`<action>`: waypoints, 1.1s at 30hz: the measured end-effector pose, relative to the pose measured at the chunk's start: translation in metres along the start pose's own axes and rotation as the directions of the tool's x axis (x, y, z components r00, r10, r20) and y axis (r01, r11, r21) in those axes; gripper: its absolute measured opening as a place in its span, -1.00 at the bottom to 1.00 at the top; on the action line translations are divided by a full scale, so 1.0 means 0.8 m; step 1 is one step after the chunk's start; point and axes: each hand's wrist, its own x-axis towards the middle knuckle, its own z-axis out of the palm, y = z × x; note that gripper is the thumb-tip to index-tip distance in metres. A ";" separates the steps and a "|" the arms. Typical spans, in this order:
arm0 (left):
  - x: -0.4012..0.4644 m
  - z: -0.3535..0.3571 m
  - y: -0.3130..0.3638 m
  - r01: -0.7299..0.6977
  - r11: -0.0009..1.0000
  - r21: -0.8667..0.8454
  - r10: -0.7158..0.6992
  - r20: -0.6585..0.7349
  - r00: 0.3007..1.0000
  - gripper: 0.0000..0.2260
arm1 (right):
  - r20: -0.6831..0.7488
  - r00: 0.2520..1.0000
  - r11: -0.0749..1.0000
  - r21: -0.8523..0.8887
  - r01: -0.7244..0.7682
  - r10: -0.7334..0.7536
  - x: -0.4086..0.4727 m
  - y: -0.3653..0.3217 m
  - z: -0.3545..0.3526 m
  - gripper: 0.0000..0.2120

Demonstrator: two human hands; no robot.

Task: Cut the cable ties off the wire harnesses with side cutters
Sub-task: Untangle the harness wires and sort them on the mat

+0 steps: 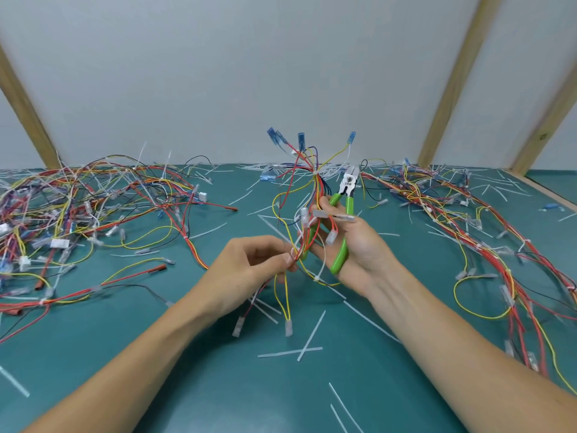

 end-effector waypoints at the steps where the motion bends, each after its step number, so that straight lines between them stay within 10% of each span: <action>1: 0.000 0.003 -0.002 -0.012 1.000 0.004 0.012 -0.018 1.000 -0.87 | 0.011 1.000 1.000 -0.016 -0.001 0.002 -0.001 0.001 0.001 -0.89; 10: 0.004 -0.001 -0.008 -0.056 0.998 0.005 0.056 0.008 0.998 -0.80 | -0.092 0.949 0.810 -0.550 0.203 -0.300 0.001 0.005 0.001 -0.89; 18: 0.012 -0.008 -0.015 -0.086 0.996 0.010 0.085 -0.278 0.957 -0.77 | -0.145 0.789 0.636 -0.684 0.357 -0.598 -0.004 -0.014 -0.001 -0.82; 25: 0.015 -0.016 -0.019 -0.084 0.993 -0.080 0.043 -0.414 0.909 -0.83 | 0.048 0.971 0.669 -0.716 0.198 -0.236 -0.011 0.012 0.011 -0.95; 33: 0.011 -0.014 -0.015 -0.119 0.992 -0.043 0.101 -0.297 0.949 -0.79 | 0.102 0.978 0.614 -0.766 0.193 -0.180 -0.012 0.029 0.010 -0.96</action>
